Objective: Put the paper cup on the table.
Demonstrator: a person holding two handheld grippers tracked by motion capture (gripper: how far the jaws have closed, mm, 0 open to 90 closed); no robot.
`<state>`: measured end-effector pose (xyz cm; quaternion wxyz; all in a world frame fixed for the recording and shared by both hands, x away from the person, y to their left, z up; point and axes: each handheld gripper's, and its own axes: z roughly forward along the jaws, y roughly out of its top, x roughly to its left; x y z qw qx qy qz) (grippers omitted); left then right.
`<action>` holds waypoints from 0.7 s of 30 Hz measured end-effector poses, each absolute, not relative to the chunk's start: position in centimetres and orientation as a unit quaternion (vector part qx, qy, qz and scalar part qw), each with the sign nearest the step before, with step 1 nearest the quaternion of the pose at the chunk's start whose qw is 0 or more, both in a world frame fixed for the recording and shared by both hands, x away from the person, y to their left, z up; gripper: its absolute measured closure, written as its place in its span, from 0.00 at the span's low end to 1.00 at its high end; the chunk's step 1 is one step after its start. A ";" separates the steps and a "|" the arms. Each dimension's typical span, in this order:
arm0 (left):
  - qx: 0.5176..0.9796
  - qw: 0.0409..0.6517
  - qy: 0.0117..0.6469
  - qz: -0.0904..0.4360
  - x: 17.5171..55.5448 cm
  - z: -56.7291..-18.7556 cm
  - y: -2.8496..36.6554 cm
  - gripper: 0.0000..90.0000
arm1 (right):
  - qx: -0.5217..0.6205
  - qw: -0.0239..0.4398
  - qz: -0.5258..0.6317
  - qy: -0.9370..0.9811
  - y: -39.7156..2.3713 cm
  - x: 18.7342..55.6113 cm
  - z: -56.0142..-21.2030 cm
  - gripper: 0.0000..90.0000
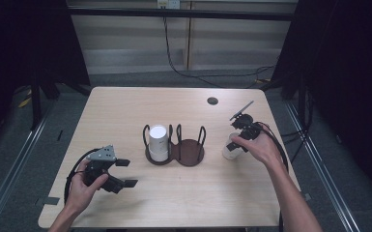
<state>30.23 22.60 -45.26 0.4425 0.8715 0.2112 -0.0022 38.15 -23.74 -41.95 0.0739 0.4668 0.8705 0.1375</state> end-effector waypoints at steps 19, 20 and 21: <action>0.870 0.445 0.213 -0.003 30.3 -45.1 22.9 0.18 | 0.472 0.053 0.209 0.855 -23.7 38.0 -42.6 0.15; 0.870 0.444 0.212 -0.003 30.3 -45.1 22.9 0.18 | 0.475 0.051 0.211 0.853 -23.7 37.9 -42.6 0.15; 0.870 0.445 0.213 -0.004 30.3 -45.1 22.9 0.18 | 0.474 0.053 0.212 0.853 -23.8 37.9 -42.7 0.15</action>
